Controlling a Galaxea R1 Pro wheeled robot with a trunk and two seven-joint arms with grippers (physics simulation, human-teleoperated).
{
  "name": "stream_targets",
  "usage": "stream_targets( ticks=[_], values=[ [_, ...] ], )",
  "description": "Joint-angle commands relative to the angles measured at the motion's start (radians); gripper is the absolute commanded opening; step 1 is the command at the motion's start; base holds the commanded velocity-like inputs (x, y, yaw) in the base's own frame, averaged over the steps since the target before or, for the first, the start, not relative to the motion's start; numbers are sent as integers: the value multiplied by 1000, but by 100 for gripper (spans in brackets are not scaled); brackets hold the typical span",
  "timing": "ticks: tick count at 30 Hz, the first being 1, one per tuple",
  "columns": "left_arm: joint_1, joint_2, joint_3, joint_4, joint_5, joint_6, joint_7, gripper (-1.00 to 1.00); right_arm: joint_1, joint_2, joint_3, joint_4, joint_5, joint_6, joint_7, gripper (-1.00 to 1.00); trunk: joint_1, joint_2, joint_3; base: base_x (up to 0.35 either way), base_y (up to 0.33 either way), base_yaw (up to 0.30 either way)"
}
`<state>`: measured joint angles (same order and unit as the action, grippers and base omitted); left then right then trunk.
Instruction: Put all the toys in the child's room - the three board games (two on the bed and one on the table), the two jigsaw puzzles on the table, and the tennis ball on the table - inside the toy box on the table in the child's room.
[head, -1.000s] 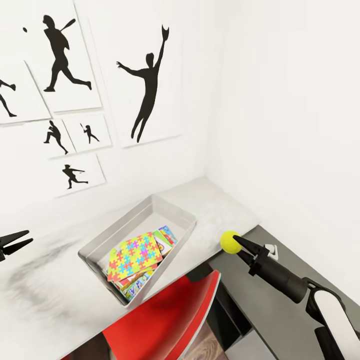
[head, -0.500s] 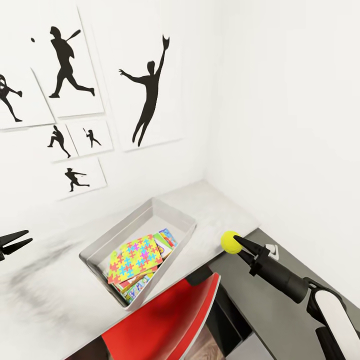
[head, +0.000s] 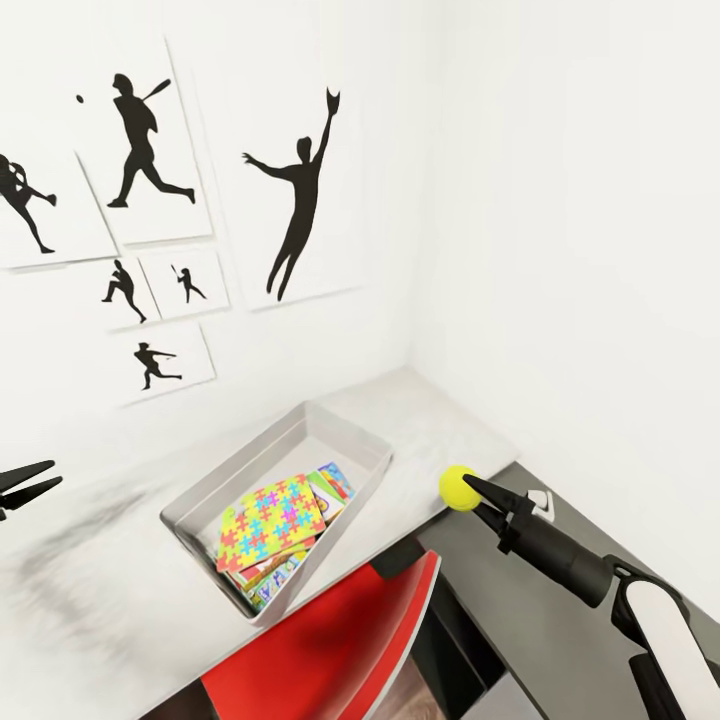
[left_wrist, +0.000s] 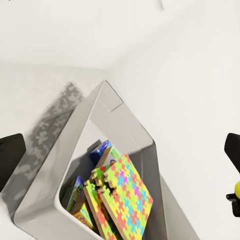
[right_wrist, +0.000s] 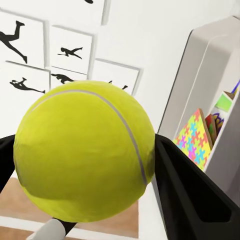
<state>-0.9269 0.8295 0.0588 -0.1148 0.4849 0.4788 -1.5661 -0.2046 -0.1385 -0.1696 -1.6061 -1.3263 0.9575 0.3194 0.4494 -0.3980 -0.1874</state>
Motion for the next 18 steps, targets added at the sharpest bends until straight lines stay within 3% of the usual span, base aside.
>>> stream_targets(
  ticks=[1,18],
  values=[
    [-1,0,6,0,-8,11,-5,100,-1,0,-1,0,5,4,4,-100,1,-2,0,0,0,0],
    [-1,3,6,1,-8,11,-5,100,-1,0,-1,0,5,4,4,-100,1,-2,28,0,0,0]
  ],
)
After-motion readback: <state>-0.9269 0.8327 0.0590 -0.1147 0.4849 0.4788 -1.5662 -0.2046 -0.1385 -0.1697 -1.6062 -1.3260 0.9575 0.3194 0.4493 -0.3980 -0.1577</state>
